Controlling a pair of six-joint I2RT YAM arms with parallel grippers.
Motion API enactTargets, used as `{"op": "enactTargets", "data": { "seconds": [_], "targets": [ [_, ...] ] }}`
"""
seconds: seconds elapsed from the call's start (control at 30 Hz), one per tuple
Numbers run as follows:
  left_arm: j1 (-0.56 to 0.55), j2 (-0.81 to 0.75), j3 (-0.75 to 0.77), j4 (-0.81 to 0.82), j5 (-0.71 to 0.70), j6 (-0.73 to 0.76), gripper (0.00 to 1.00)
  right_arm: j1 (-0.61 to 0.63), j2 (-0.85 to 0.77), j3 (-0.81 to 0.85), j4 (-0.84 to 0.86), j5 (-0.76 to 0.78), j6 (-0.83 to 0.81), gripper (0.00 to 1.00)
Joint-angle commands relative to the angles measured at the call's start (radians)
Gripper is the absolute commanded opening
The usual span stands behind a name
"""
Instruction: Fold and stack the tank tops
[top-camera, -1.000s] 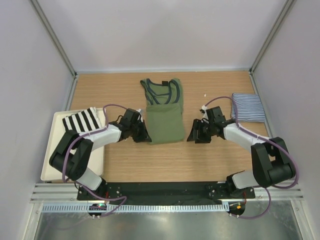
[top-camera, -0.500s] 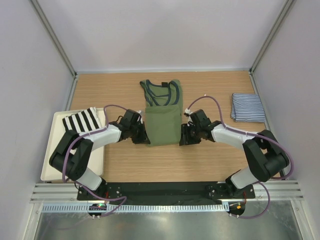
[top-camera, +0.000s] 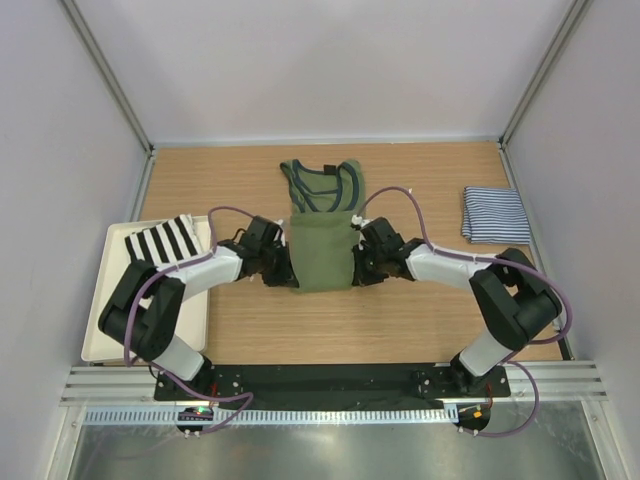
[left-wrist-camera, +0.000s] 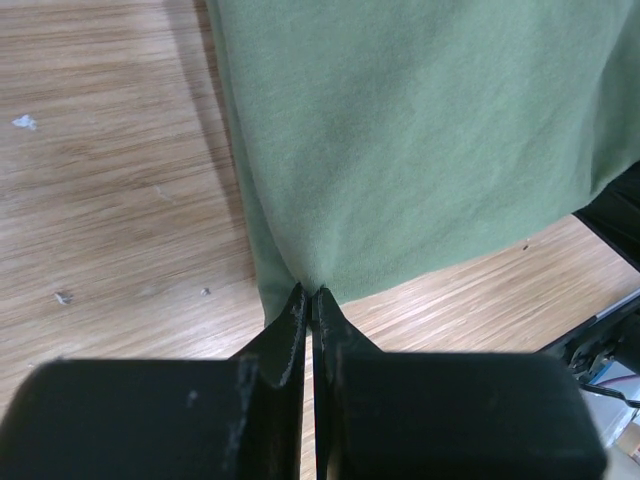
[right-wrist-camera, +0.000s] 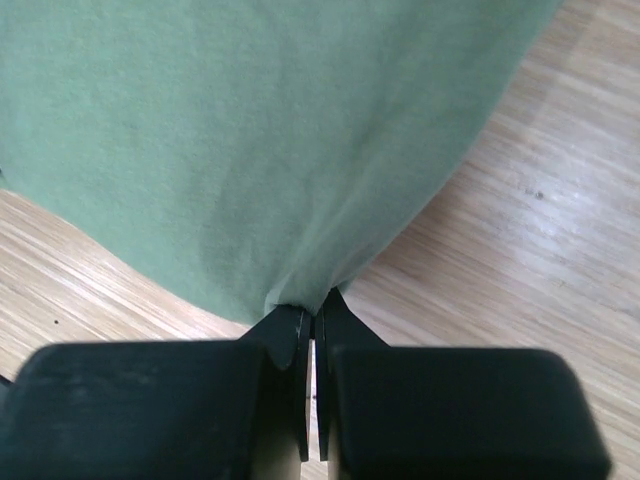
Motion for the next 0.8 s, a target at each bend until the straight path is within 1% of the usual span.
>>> {"op": "enactTargets", "data": {
  "seconds": [0.0,0.2,0.27,0.43,0.5,0.53,0.57,0.67,0.73,0.77],
  "targets": [
    [0.008,-0.033,0.030,-0.048,0.003,0.033,0.00,0.003,-0.073,-0.034,-0.022,0.025,0.020,0.01],
    [0.009,-0.066,-0.008,-0.057,0.003,0.029,0.00,0.004,-0.153,-0.065,-0.198,0.065,0.043,0.01],
    [0.009,-0.071,-0.048,-0.039,0.009,0.008,0.00,0.006,-0.173,-0.088,-0.227,0.022,0.104,0.01],
    [-0.006,-0.120,-0.099,-0.022,0.046,-0.016,0.02,0.009,-0.254,-0.120,-0.231,-0.015,0.115,0.01],
    [-0.029,-0.166,-0.114,-0.022,0.049,-0.029,0.16,0.009,-0.274,-0.136,-0.234,-0.035,0.115,0.02],
    [-0.037,-0.184,-0.131,-0.020,0.043,-0.037,0.27,0.010,-0.286,-0.140,-0.235,-0.049,0.116,0.04],
    [-0.041,-0.201,-0.142,-0.014,0.038,-0.043,0.32,0.010,-0.293,-0.149,-0.232,-0.053,0.116,0.06],
    [-0.049,-0.256,-0.177,0.001,0.024,-0.054,0.45,0.012,-0.305,-0.160,-0.225,-0.064,0.121,0.11],
    [-0.049,-0.267,-0.192,0.012,0.026,-0.051,0.48,0.013,-0.310,-0.166,-0.215,-0.064,0.122,0.14],
    [-0.049,-0.264,-0.195,0.030,0.040,-0.049,0.48,0.013,-0.316,-0.171,-0.212,-0.067,0.122,0.18]
  ]
}}
